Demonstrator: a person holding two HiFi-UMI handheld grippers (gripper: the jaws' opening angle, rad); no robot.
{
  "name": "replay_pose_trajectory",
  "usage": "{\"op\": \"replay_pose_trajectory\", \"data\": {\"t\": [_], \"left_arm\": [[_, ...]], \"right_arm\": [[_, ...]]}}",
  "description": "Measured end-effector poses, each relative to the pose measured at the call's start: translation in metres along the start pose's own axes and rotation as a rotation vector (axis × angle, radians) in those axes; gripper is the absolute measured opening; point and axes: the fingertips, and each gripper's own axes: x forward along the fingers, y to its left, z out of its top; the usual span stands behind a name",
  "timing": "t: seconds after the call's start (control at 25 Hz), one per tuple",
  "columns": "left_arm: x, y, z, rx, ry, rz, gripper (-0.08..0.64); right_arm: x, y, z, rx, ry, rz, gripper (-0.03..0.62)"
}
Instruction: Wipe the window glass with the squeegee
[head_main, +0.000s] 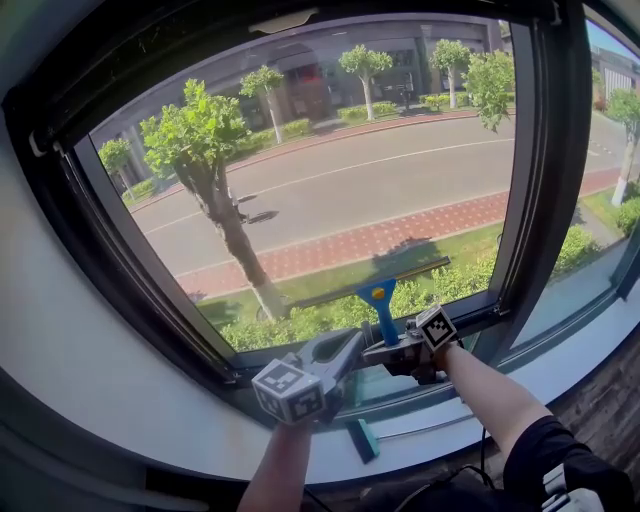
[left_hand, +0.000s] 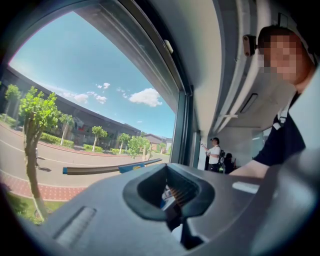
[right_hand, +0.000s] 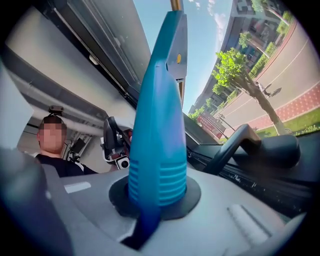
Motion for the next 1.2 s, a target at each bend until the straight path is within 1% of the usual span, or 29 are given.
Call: {"op": "replay_pose_trajectory", "data": {"t": [0.12, 0.24, 0.36, 0.48, 0.6, 0.72, 1.0, 1.08, 1.2], "left_arm": [[0.001, -0.003, -0.002, -0.001, 0.010, 0.001, 0.002], [0.002, -0.003, -0.006, -0.006, 0.010, -0.004, 0.002], [0.003, -0.003, -0.009, -0.013, 0.009, -0.011, 0.002], [0.000, 0.004, -0.011, 0.000, 0.013, 0.006, 0.002], [-0.001, 0.007, -0.013, 0.005, 0.009, 0.014, 0.002], [-0.003, 0.009, -0.013, 0.003, 0.005, 0.017, 0.002], [-0.006, 0.013, -0.015, 0.009, -0.005, 0.024, 0.002], [-0.006, 0.011, -0.015, 0.003, -0.002, 0.020, 0.003], [-0.009, 0.013, -0.016, 0.005, -0.005, 0.028, 0.002]], "right_arm": [[-0.004, -0.003, -0.004, 0.012, -0.015, 0.000, 0.005], [-0.005, 0.001, -0.008, 0.062, -0.047, 0.034, 0.006], [-0.008, -0.001, -0.009, 0.066, -0.054, 0.026, 0.006], [-0.007, 0.000, -0.010, 0.076, -0.055, 0.036, 0.006], [-0.006, 0.002, -0.010, 0.074, -0.055, 0.042, 0.005], [-0.008, -0.002, -0.011, 0.051, -0.048, 0.022, 0.005], [-0.006, -0.001, -0.010, 0.042, -0.039, 0.018, 0.005], [-0.006, 0.000, -0.011, 0.027, -0.028, 0.010, 0.005], [-0.008, -0.003, -0.012, -0.016, 0.000, -0.025, 0.005]]}}
